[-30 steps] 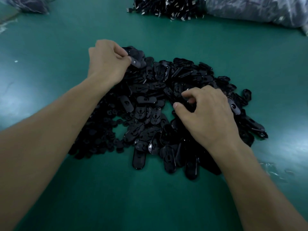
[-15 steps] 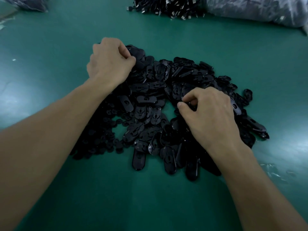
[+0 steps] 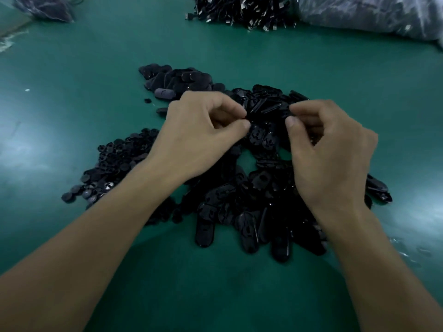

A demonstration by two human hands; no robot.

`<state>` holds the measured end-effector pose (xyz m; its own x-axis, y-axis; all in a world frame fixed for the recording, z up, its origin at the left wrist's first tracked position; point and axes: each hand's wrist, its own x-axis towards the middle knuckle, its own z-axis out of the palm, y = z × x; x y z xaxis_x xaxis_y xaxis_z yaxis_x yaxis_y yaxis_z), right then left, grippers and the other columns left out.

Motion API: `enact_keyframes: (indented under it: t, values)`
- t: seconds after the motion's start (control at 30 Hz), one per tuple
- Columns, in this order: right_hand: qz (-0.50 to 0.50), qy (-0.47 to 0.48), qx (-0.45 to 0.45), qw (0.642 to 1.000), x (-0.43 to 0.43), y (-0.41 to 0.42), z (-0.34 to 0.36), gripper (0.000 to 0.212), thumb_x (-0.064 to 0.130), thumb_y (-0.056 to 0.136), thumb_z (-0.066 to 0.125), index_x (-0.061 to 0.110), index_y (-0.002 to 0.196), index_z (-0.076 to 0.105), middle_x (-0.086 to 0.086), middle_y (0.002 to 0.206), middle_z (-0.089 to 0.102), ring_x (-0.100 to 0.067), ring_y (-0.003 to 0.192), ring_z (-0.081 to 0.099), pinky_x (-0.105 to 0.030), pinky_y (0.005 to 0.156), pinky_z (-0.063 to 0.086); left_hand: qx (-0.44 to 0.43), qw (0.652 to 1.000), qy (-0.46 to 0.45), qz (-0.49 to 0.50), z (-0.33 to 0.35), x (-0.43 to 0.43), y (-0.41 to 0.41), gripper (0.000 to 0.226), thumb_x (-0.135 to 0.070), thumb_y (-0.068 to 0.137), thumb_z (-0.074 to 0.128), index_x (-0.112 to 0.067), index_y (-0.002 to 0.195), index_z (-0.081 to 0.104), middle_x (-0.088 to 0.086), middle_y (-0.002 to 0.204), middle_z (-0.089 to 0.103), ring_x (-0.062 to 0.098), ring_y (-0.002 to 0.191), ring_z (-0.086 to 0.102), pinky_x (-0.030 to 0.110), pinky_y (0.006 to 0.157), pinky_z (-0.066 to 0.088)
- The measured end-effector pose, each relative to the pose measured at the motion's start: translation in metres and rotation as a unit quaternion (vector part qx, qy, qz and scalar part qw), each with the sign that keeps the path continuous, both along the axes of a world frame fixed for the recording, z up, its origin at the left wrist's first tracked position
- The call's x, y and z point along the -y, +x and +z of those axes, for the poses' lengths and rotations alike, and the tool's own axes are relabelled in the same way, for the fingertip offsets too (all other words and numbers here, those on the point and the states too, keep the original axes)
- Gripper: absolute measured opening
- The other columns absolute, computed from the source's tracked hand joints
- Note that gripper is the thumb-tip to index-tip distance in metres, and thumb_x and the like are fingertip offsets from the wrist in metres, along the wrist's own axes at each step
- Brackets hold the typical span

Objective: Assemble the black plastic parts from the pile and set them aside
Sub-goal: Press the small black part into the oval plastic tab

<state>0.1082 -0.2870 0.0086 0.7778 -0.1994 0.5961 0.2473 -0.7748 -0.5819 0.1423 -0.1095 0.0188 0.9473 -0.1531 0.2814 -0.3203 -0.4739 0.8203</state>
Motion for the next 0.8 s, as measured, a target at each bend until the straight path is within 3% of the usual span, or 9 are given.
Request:
enact_keyframes:
  t: [0.07,0.17,0.33,0.47,0.8]
  values:
    - [0.048,0.095,0.007,0.994,-0.0015,0.0013,-0.0004,0.011,0.016,0.095,0.067,0.023,0.103,0.070,0.022,0.083,0.065,0.003,0.076,0.066,-0.009,0.072,0.049,-0.002,1.000,-0.020,-0.015,-0.0009,-0.0016,-0.0038,0.018,-0.029,0.086,0.077,-0.024,0.103,0.075,-0.013,0.085,0.074,0.005,0.081,0.070,0.021,0.078,0.057]
    - [0.125,0.246,-0.038,0.961,-0.0034,0.0031,0.0019,0.013,0.012,0.094,0.069,0.024,0.095,0.068,0.010,0.074,0.070,-0.007,0.069,0.070,-0.017,0.064,0.052,-0.024,0.998,-0.042,-0.037,-0.0005,-0.0037,-0.0061,0.024,-0.029,0.086,0.078,-0.025,0.109,0.074,-0.012,0.087,0.075,0.004,0.084,0.070,0.016,0.077,0.055]
    - [0.212,0.380,-0.112,0.893,-0.0046,0.0019,0.0045,0.011,0.004,0.092,0.068,0.015,0.092,0.069,0.002,0.070,0.072,-0.011,0.064,0.068,-0.021,0.062,0.053,-0.048,0.991,-0.098,-0.072,-0.0009,-0.0030,-0.0059,0.012,-0.018,0.090,0.074,-0.024,0.100,0.075,-0.008,0.081,0.076,0.002,0.075,0.069,0.017,0.072,0.056]
    - [0.228,0.434,-0.123,0.863,-0.0053,0.0010,0.0062,0.009,0.003,0.091,0.068,0.012,0.091,0.069,-0.001,0.071,0.072,-0.013,0.063,0.069,-0.022,0.061,0.055,-0.072,0.983,-0.140,-0.090,-0.0004,-0.0057,-0.0035,0.016,-0.013,0.093,0.069,-0.027,0.095,0.075,-0.015,0.063,0.067,-0.004,0.060,0.056,0.009,0.058,0.044]
    - [0.241,0.444,-0.124,0.854,-0.0077,0.0005,0.0063,0.010,0.003,0.092,0.067,0.012,0.092,0.068,0.000,0.072,0.072,-0.013,0.066,0.070,-0.023,0.065,0.055,-0.110,0.966,-0.204,-0.113,-0.0035,-0.0088,-0.0002,0.015,-0.018,0.084,0.071,-0.029,0.092,0.078,-0.006,0.073,0.073,0.005,0.070,0.067,0.017,0.062,0.051]
